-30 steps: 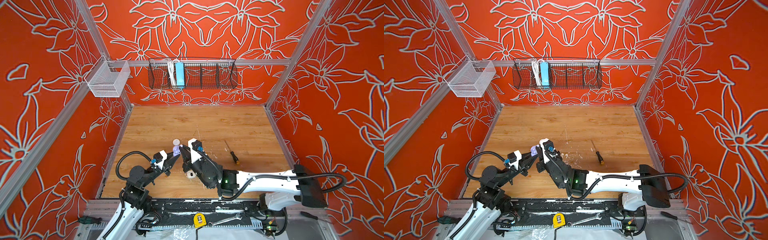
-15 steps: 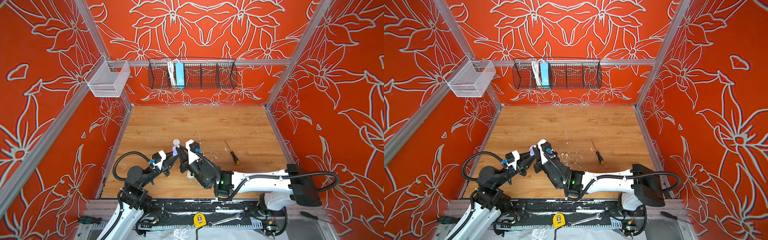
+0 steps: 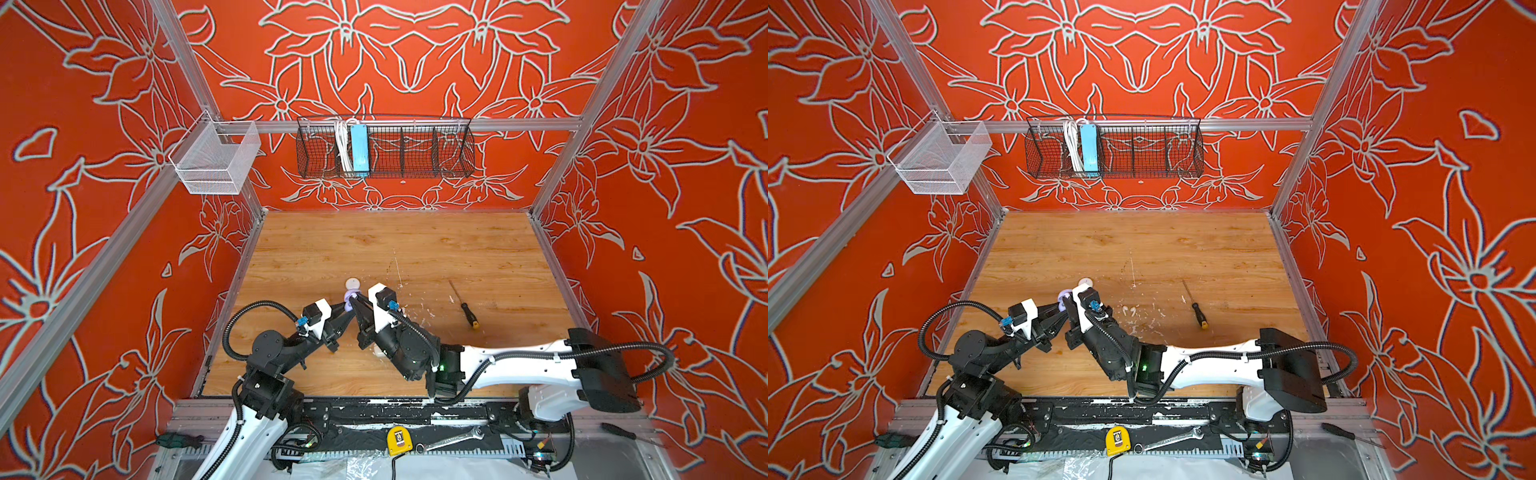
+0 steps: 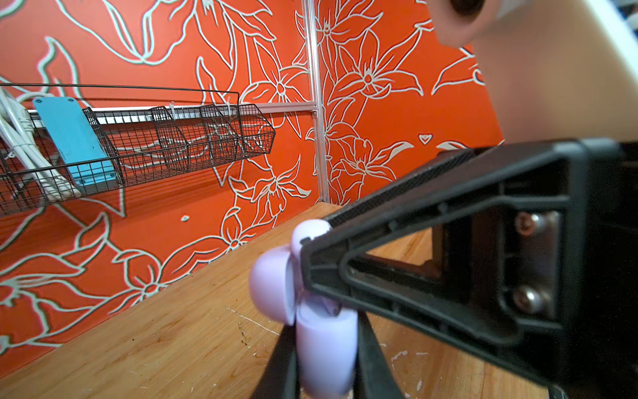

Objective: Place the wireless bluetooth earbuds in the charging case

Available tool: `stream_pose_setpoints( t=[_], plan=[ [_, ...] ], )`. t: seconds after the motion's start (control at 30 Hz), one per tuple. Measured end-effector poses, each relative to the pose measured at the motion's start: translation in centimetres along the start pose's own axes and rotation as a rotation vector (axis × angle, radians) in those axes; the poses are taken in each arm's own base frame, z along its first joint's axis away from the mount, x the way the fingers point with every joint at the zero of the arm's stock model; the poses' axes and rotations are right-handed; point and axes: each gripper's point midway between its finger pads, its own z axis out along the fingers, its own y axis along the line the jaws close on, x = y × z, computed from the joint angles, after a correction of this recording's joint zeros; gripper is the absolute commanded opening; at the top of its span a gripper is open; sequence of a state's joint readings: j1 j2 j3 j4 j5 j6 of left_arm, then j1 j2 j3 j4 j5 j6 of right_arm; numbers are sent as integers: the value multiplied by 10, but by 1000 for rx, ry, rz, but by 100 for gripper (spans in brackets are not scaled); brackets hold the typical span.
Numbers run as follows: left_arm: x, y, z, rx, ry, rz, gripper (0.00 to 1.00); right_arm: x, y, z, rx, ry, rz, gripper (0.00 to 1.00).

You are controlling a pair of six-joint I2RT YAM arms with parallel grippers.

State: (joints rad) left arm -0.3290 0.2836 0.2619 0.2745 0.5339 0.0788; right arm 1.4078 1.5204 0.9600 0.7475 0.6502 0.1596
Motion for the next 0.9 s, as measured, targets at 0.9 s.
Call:
stream_pose_setpoints(
  t=[0.9],
  plan=[
    [2,0,-1,-3,9,-5,0,9,23,-7,-38,-37,-60,28]
  ],
)
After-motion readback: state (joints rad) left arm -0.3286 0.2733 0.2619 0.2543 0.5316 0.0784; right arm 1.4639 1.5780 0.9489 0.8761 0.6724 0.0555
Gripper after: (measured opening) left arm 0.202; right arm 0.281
